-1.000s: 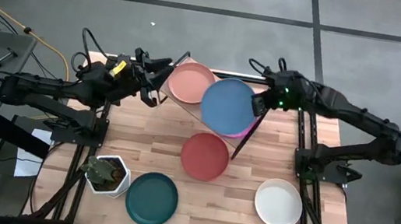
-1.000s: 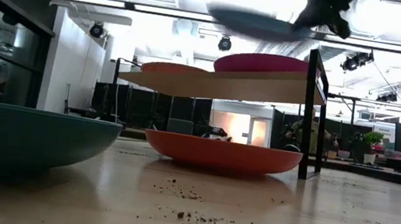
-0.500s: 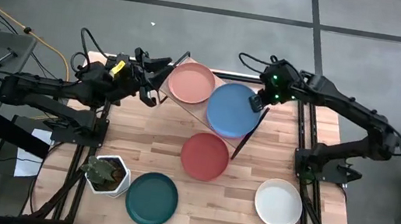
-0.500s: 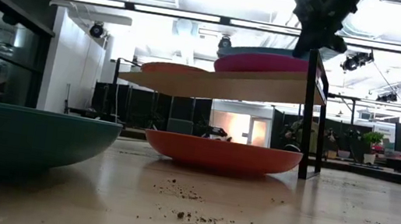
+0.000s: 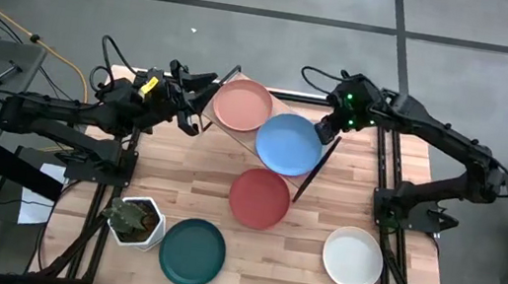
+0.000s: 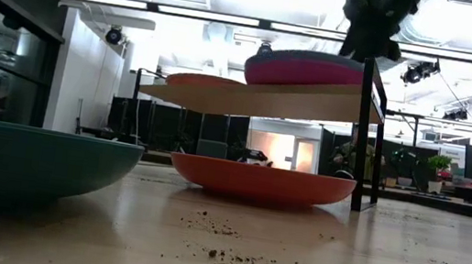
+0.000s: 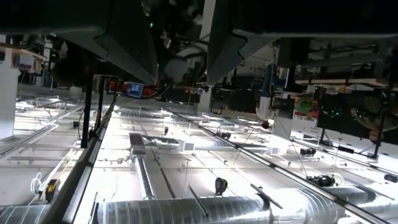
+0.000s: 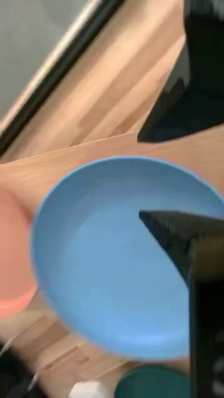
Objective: Place and stack plates onto a shelf
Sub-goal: Stack the dark orange plate on top of the orange plate on the shelf
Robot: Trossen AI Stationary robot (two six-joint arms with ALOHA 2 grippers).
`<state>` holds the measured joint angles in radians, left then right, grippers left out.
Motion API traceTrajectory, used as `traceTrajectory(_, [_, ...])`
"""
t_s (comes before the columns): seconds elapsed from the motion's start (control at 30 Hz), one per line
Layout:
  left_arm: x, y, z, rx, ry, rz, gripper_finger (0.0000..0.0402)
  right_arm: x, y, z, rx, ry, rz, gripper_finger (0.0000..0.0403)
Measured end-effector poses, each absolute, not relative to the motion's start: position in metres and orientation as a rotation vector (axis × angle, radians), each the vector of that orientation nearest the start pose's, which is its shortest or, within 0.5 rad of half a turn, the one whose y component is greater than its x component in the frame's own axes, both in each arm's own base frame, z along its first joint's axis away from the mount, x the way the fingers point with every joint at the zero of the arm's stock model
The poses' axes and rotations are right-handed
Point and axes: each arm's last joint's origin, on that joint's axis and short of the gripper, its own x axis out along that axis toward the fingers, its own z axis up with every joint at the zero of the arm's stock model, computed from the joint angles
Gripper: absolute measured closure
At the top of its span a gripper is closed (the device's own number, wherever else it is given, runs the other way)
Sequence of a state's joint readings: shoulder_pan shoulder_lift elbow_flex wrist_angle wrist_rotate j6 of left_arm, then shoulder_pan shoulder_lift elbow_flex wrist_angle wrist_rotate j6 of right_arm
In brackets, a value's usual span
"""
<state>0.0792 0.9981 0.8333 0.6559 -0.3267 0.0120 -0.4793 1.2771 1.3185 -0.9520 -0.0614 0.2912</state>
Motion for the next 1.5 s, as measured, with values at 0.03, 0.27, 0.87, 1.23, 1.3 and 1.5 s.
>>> traceTrajectory(0.03, [0.211, 0.026, 0.389, -0.049, -0.488, 0.401, 0.0271, 0.217, -0.111, 0.355, 0.505, 0.809, -0.512, 0.0218])
traceTrajectory(0.27, [0.213, 0.025, 0.385, -0.046, -0.443, 0.397, 0.0271, 0.201, -0.086, 0.394, 0.483, 0.672, -0.351, 0.0157])
traceTrajectory(0.87, [0.273, -0.024, 0.291, -0.691, 0.693, 0.254, 0.0271, 0.137, -0.01, 0.368, 0.588, 0.406, -0.323, 0.0155])
traceTrajectory(1.23, [0.323, -0.03, 0.187, -0.856, 1.033, 0.472, 0.0254, 0.161, -0.006, 0.381, 0.488, 0.47, -0.295, 0.0155])
traceTrajectory(1.3, [0.327, -0.029, 0.174, -0.857, 1.06, 0.516, 0.0248, 0.163, -0.006, 0.381, 0.484, 0.484, -0.298, 0.0155])
traceTrajectory(1.5, [0.335, -0.025, 0.15, -0.89, 1.075, 0.587, 0.0227, 0.163, -0.006, 0.381, 0.47, 0.485, -0.299, 0.0155])
